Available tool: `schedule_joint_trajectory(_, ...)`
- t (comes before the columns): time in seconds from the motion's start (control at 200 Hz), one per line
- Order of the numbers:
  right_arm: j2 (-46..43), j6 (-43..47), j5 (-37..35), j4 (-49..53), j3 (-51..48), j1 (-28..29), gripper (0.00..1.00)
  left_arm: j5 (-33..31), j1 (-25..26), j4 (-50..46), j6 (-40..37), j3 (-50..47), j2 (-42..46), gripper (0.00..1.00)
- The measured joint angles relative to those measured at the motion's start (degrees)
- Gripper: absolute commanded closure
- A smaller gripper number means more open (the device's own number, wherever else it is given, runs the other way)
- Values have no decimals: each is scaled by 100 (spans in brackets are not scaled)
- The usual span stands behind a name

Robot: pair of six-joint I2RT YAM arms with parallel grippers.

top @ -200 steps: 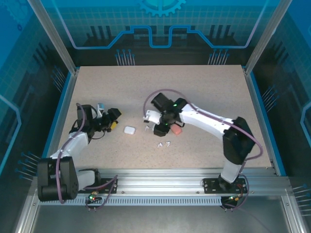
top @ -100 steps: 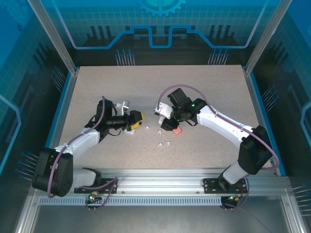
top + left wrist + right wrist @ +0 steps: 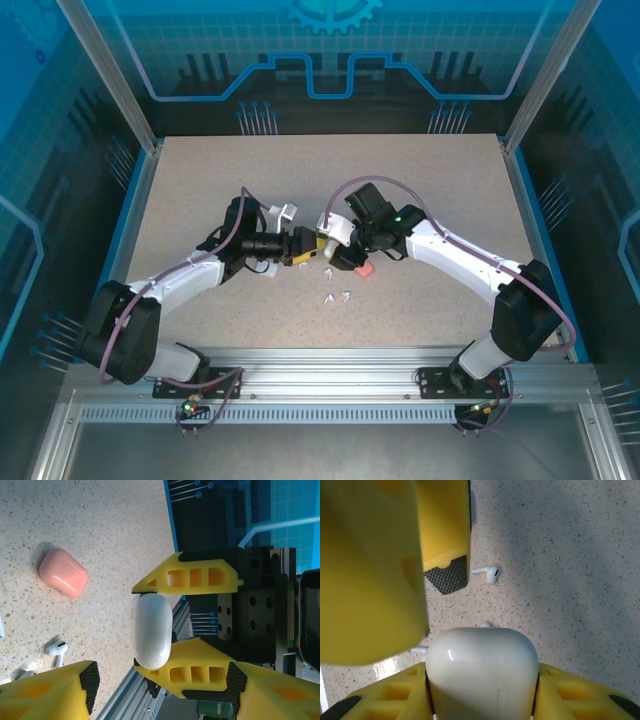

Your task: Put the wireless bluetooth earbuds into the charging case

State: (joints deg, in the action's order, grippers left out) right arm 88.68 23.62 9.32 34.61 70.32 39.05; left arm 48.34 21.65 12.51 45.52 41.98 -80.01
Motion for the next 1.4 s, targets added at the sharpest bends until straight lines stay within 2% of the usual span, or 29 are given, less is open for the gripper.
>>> schedule_joint_trajectory(0.15,-7,0,120,0,-17,2,67,24,94,-2,-85,52,-101,34)
schedule_joint_trajectory(0.39,-83,-2,321,-2,-17,7,67,101,179,33,-103,116,-295,44)
schedule_joint_trajectory(0.765,-98,-2,313,2,-15,33,67,168,310,74,-105,258,-466,58)
schedule_joint_trajectory(0.9,-98,-2,313,2,-15,33,67,175,339,68,-168,282,-511,64)
schedule_joint_trajectory(1.111,-98,-4,267,48,-13,33,65,164,352,-92,-313,354,-546,81)
schedule_joint_trajectory(1.266,-98,-24,232,129,31,33,58,153,354,-168,-483,374,-520,88)
schedule_joint_trajectory(1.401,-144,-118,293,131,61,33,38,87,363,-216,-667,374,-354,89)
